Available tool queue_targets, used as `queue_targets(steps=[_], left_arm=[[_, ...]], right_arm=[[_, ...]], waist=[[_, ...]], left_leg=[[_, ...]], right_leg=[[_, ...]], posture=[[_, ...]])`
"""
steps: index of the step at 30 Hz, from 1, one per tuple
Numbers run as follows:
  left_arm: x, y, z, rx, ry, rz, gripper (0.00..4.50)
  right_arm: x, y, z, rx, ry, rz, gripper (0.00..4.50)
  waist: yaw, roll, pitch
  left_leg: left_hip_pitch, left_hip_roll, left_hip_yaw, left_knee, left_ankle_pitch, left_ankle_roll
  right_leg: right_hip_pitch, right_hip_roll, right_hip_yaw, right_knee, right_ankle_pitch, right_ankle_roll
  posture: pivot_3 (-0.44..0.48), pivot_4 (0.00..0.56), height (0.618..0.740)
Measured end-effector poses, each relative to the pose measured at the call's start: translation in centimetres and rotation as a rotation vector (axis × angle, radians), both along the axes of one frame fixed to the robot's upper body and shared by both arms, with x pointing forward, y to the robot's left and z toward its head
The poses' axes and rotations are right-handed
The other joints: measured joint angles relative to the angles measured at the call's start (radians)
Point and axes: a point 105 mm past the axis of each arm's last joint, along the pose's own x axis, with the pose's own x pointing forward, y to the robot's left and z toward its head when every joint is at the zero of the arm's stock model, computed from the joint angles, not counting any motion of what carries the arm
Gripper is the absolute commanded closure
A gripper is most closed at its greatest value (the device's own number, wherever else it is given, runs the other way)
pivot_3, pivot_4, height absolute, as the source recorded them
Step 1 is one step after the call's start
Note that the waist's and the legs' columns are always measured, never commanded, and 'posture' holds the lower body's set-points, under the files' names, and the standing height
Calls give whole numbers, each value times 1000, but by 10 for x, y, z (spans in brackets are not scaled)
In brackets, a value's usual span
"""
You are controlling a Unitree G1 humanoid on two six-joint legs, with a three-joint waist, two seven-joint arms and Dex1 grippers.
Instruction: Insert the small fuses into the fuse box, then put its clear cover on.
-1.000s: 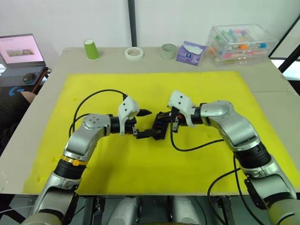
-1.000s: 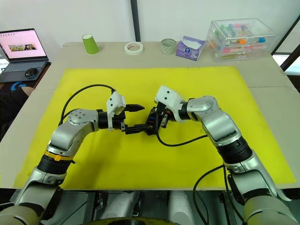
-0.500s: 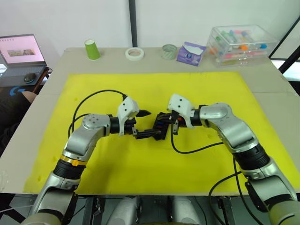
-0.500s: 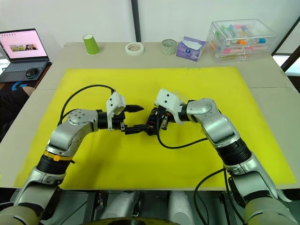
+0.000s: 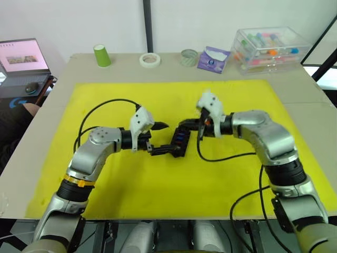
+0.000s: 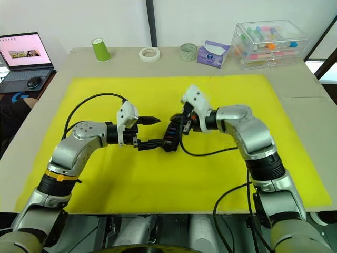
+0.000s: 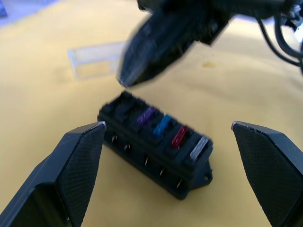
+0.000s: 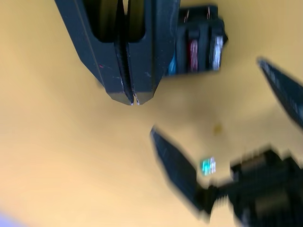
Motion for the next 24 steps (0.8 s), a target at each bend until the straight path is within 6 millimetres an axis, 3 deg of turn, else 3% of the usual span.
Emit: queue_targets(steps=[3,6,10,13,17,20,24], left_arm=[[1,19,15,18,-45,24,0],[7,65,32,82,-79,122,0],[15,134,44,146,-104,303,0],[17,170,29,166,-76,400,0],[16,207,6,171,-41,527,0],[14,223,-4,181,-34,587,0],[15,222,-4,189,-57,589,0]], right_arm=[[-7,-4,29,77,-34,8,4474],[-14,-33,43,67,-85,-35,3862],[-24,-90,18,-85,-117,-143,2500],[-28,-121,-8,-198,-134,-191,1403],[-37,-148,-25,-252,-186,-242,17],[-42,-164,-43,-269,-164,-295,17],[-40,-166,-41,-264,-189,-311,17]], waist=[[1,0,0],[7,1,0],[15,1,0],[11,2,1],[4,2,1],[5,2,1],[5,2,1]], left_leg=[[0,0,0,0,0,0],[0,0,0,0,0,0],[0,-1,1,0,0,1],[1,-1,1,0,0,1],[1,0,1,-1,0,1],[1,0,1,0,0,0],[1,0,1,0,0,0]], right_leg=[[0,0,0,0,0,0],[0,0,0,-1,0,0],[1,0,0,-1,0,0],[1,0,0,0,0,0],[0,0,0,0,0,0],[1,0,0,0,0,0],[1,0,0,0,0,0]], posture=[[0,150,740],[0,150,740],[0,150,740],[0,150,740],[0,150,740],[0,150,740],[0,150,740]])
